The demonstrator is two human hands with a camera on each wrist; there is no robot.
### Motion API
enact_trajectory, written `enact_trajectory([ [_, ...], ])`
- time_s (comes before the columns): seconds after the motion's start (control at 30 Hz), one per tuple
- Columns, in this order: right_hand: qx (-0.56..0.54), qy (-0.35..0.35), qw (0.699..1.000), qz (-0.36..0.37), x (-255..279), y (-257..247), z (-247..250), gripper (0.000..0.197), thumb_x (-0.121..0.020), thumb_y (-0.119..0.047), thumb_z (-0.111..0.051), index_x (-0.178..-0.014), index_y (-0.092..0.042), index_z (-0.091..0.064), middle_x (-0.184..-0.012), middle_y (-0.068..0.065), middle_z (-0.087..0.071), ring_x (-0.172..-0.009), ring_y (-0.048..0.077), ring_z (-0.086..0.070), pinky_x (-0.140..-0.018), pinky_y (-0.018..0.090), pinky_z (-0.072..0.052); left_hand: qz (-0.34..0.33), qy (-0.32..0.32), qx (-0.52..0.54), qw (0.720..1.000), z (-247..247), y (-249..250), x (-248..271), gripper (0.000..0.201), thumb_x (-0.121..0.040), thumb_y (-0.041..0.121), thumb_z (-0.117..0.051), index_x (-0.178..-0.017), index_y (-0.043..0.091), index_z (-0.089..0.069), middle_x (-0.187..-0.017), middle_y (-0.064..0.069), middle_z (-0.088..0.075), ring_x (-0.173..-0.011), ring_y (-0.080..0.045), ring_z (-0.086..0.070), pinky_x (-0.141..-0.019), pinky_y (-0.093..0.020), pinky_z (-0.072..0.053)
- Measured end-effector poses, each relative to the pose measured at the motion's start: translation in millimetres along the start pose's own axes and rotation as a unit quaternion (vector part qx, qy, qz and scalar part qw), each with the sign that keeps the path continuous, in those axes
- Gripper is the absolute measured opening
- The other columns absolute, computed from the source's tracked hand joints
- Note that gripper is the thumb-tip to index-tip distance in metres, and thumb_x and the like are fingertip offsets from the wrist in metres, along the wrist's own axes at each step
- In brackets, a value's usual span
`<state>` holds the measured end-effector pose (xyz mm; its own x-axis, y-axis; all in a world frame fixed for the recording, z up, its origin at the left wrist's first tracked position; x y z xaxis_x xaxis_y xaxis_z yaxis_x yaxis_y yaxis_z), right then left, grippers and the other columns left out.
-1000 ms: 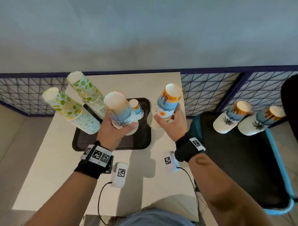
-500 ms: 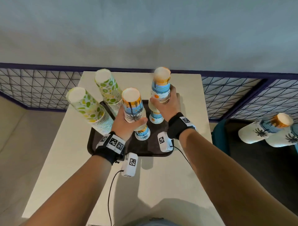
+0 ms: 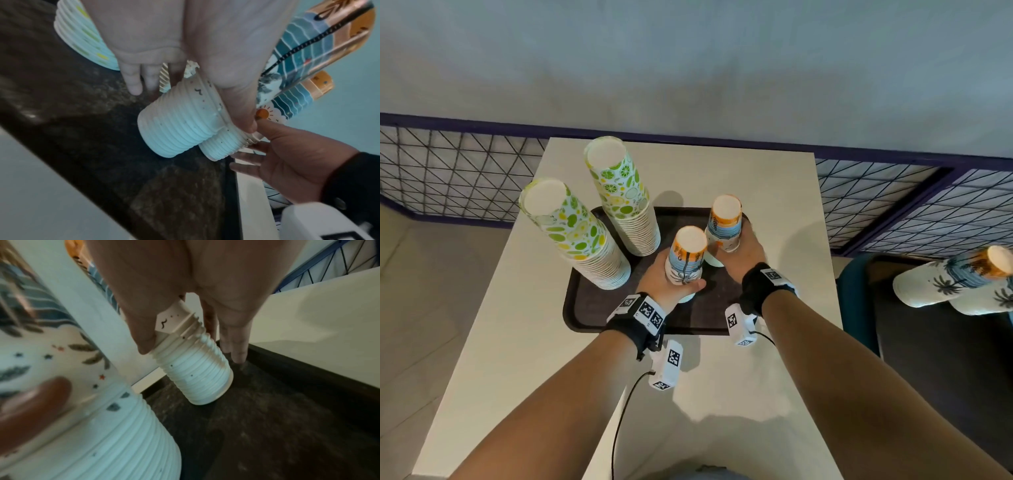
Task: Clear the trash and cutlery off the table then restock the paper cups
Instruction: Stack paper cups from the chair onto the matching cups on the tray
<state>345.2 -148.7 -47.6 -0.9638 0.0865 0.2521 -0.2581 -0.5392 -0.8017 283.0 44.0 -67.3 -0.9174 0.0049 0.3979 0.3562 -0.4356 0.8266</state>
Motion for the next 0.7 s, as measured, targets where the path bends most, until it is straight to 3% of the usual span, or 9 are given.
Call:
enact_trajectory([
  [0.17, 0.014, -0.022, 0.999, -0.028, 1, 2, -2, 0.086, -0.083, -0.033, -0.08, -0.151, -0.028, -0.028, -0.149, -0.001, -0.051, -0.135, 0.026, -0.053, -0.112, 0.041, -0.041, 0.084, -0.006, -0.036, 0.996, 1, -22, -1, 0.128, -0.039, 0.073, -0.085, -0.151, 0.031, -0.039, -0.149, 0.004, -0.058, -0.139, -0.024, -0.054, -0.12, -0.05, -0.041],
  [0.27, 0.012, -0.037, 0.999, -0.026, 3, 2, 4, 0.092, -0.079, -0.032, -0.084, -0.151, -0.029, -0.028, -0.149, -0.003, -0.051, -0.135, 0.024, -0.053, -0.111, 0.038, -0.041, 0.101, -0.009, -0.003, 0.995, 1, -36, -3, 0.14, -0.032, 0.072, -0.093, -0.153, 0.033, -0.036, -0.149, 0.007, -0.059, -0.137, -0.021, -0.056, -0.119, -0.051, -0.043],
  [0.37, -0.002, -0.037, 0.999, -0.014, 9, 6, 18, 0.094, -0.079, -0.028, -0.084, -0.154, -0.03, -0.027, -0.153, -0.002, -0.047, -0.138, 0.022, -0.049, -0.111, 0.036, -0.04, 0.138, 0.003, -0.003, 0.99, 3, -37, 10, 0.155, -0.028, 0.07, -0.096, -0.16, 0.025, -0.027, -0.154, 0.003, -0.055, -0.14, -0.025, -0.054, -0.118, -0.048, -0.044],
  [0.47, -0.014, -0.039, 0.999, -0.027, 19, 14, 35, 0.091, -0.084, -0.027, -0.081, -0.155, -0.028, -0.024, -0.158, 0.004, -0.042, -0.142, 0.027, -0.046, -0.114, 0.042, -0.04, 0.214, 0.027, -0.036, 0.976, 0, -35, 37, 0.124, -0.055, 0.054, -0.096, -0.155, 0.015, -0.036, -0.15, -0.008, -0.054, -0.135, -0.03, -0.056, -0.11, -0.043, -0.048],
  [0.53, -0.038, -0.037, 0.998, -0.033, 28, 23, 49, 0.088, -0.086, -0.029, -0.079, -0.155, -0.029, -0.024, -0.157, 0.006, -0.042, -0.137, 0.029, -0.049, -0.113, 0.043, -0.044, 0.239, 0.011, -0.062, 0.969, -8, -35, 53, 0.104, -0.064, 0.054, -0.093, -0.146, 0.011, -0.046, -0.142, -0.01, -0.059, -0.126, -0.029, -0.06, -0.104, -0.041, -0.051],
  [0.6, -0.073, -0.024, 0.997, -0.026, 41, 35, 69, 0.084, -0.087, -0.027, -0.078, -0.154, -0.029, -0.027, -0.152, 0.005, -0.044, -0.13, 0.028, -0.053, -0.106, 0.038, -0.049, 0.216, -0.031, -0.083, 0.972, -24, -24, 71, 0.091, -0.061, 0.061, -0.088, -0.133, 0.014, -0.057, -0.132, -0.007, -0.065, -0.116, -0.023, -0.063, -0.097, -0.037, -0.052],
  [0.7, -0.123, 0.0, 0.992, -0.018, 61, 62, 102, 0.076, -0.088, -0.019, -0.078, -0.15, -0.028, -0.035, -0.142, 0.001, -0.048, -0.122, 0.025, -0.055, -0.096, 0.029, -0.049, 0.15, -0.096, -0.104, 0.978, -59, 1, 97, 0.088, -0.048, 0.072, -0.078, -0.118, 0.023, -0.06, -0.119, 0.0, -0.066, -0.107, -0.017, -0.064, -0.089, -0.033, -0.051],
])
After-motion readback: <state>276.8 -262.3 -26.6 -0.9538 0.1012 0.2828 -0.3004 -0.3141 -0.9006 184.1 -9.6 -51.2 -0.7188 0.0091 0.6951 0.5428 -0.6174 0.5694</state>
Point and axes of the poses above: each hand's wrist, its own x-axis away from the middle knuckle, its own z-axis out of the back of the hand, y = z × x, the point moved 5 cm from there along -x, towards the middle knuckle
